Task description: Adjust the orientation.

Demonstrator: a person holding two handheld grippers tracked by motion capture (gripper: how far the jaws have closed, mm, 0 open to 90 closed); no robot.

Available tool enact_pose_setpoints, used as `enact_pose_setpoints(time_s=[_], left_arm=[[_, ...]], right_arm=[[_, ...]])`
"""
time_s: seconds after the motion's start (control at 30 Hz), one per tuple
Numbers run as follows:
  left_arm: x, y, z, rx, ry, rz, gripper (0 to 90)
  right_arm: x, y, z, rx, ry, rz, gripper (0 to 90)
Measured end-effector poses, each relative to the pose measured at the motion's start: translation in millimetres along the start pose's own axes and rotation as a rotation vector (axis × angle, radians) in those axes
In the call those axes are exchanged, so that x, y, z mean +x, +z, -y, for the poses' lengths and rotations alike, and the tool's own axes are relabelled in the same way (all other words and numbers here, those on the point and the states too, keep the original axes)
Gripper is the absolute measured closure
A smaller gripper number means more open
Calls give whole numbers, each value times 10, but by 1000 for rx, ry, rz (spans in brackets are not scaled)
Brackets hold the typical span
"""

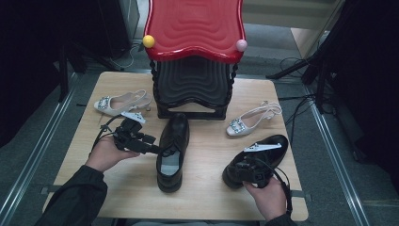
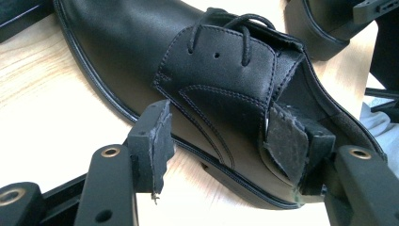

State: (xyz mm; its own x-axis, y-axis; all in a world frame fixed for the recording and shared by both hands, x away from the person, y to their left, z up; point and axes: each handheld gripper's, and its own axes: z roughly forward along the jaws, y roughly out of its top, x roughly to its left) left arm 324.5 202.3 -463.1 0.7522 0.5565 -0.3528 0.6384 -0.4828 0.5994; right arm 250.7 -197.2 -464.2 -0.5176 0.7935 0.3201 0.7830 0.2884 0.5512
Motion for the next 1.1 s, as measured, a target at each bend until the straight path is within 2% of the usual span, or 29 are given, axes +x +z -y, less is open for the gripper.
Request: enact_pose_setpoints(time_s=[0.33,0.77,0.87,1.1], left_arm=[[-6,-9,12,0,5,-6,408],[-23,-45,76,-4,9,-8,410],[-31,-51,95,-5,10,-13,410],[-42,-66,139,-7,8,-23,411]], right_arm=[[207,62,-40,7,6,-45,803],[474,264,-91,13,-51,-62,781],[508,298,-105,15,-51,-91,793],[575,356,-139,21,-72,-113,814]])
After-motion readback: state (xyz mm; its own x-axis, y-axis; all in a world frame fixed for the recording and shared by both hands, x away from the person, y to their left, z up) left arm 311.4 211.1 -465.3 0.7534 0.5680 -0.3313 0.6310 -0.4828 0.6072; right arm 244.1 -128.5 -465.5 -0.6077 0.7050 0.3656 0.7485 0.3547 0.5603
